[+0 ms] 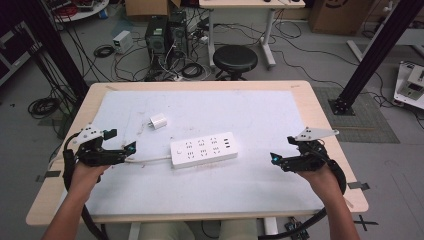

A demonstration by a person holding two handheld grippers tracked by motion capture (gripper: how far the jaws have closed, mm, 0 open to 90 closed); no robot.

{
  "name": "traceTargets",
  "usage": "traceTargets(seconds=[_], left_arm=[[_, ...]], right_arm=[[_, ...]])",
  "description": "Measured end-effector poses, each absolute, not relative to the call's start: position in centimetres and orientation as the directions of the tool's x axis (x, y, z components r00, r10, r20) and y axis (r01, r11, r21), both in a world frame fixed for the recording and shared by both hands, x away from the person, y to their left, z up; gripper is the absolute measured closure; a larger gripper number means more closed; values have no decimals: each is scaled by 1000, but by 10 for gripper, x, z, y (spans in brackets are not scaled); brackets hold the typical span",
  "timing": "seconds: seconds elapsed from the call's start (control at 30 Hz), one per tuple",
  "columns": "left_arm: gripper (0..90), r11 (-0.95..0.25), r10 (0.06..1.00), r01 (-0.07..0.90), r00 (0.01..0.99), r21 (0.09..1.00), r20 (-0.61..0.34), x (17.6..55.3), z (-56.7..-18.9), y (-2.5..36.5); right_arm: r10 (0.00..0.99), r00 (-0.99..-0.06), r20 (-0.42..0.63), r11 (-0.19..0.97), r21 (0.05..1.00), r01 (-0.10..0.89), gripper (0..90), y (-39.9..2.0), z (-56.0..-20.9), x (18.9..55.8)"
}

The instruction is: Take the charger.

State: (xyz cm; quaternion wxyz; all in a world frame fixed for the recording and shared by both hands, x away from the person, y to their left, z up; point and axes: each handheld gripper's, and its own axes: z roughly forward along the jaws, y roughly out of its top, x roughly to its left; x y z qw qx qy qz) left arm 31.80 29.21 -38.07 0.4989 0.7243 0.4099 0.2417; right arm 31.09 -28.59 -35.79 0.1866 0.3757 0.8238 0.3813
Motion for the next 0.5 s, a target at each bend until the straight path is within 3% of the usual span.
traceTargets(seconds=[0.5], left_arm=[[103,-193,799,290,602,937,-22,352,-350,278]], right_arm=[[760,-649,-29,441,757,482,146,-285,-351,321]])
